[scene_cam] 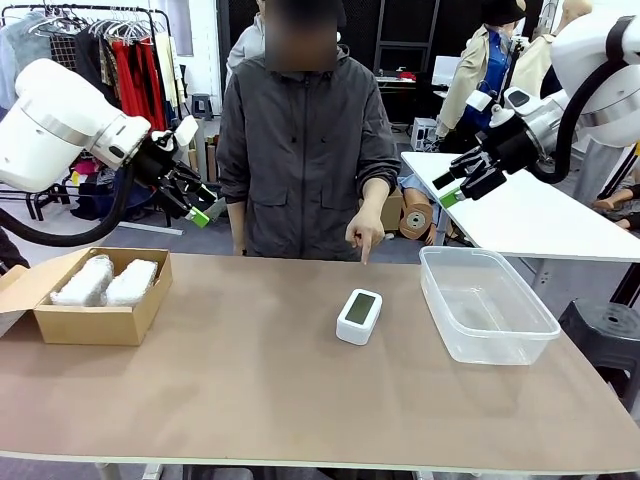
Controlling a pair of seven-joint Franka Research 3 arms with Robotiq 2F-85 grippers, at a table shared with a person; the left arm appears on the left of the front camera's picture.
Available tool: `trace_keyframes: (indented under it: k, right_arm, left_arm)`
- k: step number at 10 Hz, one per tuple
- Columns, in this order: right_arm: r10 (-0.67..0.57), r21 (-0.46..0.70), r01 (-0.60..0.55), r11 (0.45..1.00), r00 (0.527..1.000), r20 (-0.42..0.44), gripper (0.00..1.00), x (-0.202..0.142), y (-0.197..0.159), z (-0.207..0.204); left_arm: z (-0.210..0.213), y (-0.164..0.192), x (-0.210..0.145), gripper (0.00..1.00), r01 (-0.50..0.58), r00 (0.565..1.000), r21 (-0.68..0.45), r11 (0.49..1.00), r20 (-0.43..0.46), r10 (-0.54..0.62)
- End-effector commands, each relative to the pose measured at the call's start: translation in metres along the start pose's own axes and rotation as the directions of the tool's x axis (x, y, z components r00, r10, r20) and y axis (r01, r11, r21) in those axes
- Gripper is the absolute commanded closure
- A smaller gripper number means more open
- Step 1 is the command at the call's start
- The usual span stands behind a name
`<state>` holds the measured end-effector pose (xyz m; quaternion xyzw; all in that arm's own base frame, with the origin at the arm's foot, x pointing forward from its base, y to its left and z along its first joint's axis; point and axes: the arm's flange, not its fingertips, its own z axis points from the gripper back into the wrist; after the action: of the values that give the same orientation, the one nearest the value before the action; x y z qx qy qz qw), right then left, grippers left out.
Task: Separate and place wrapped and unwrapped clocks.
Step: Pick up the Digital clock indicated by the person.
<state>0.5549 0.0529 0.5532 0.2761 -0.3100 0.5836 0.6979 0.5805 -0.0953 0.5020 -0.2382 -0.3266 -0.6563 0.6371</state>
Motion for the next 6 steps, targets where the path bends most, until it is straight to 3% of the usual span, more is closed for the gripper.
trace_keyframes:
  k: [1, 6]
  right_arm:
    - [0.004, -0.006, -0.004, 1.0, 1.0, 0.0, 0.0, 0.0017, -0.0002, 0.001]
    - [0.004, -0.006, -0.004, 1.0, 1.0, 0.0, 0.0, 0.0017, -0.0002, 0.001]
  left_arm:
    - [0.0012, -0.0016, -0.0005, 0.0, 0.008, 1.0, 0.001, 1.0, -0.001, -0.008]
    - [0.0012, -0.0016, -0.0005, 0.0, 0.008, 1.0, 0.001, 1.0, -0.001, -0.008]
